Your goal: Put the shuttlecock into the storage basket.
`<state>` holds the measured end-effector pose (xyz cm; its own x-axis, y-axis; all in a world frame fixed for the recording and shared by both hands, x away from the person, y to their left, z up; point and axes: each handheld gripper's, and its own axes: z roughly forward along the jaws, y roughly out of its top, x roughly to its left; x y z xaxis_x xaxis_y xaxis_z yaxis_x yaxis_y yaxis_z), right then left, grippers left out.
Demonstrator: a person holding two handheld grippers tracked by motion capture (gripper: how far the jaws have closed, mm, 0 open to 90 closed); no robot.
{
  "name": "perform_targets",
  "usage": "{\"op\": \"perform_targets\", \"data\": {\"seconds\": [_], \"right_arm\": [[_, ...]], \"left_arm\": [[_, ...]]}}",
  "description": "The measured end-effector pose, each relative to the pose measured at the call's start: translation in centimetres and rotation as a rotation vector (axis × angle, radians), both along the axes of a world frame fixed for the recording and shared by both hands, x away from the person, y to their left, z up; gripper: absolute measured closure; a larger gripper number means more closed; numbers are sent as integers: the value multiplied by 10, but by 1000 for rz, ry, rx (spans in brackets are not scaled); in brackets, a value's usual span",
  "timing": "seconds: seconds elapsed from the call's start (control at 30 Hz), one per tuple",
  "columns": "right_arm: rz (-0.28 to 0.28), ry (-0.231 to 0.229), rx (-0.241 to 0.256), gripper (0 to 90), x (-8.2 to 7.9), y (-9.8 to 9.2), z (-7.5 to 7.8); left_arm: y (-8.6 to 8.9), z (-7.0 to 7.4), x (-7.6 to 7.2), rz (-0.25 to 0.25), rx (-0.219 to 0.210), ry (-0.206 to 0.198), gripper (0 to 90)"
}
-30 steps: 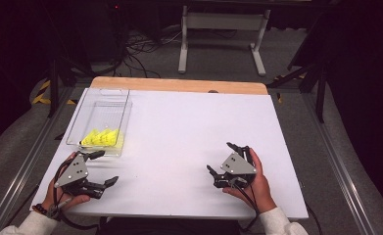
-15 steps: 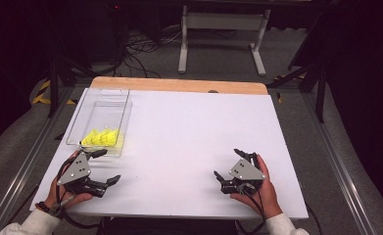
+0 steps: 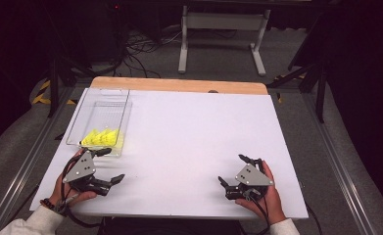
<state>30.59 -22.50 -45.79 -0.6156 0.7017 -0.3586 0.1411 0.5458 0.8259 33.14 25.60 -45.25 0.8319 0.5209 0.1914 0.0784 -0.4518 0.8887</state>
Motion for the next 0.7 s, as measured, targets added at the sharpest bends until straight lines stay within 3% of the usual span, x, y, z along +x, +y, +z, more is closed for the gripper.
{"op": "perform_targets", "data": {"seconds": [0.7], "right_arm": [[4, -71, -5, 48, -4, 8, 5]], "left_arm": [[2, 1, -4, -6, -7, -6, 66]]}}
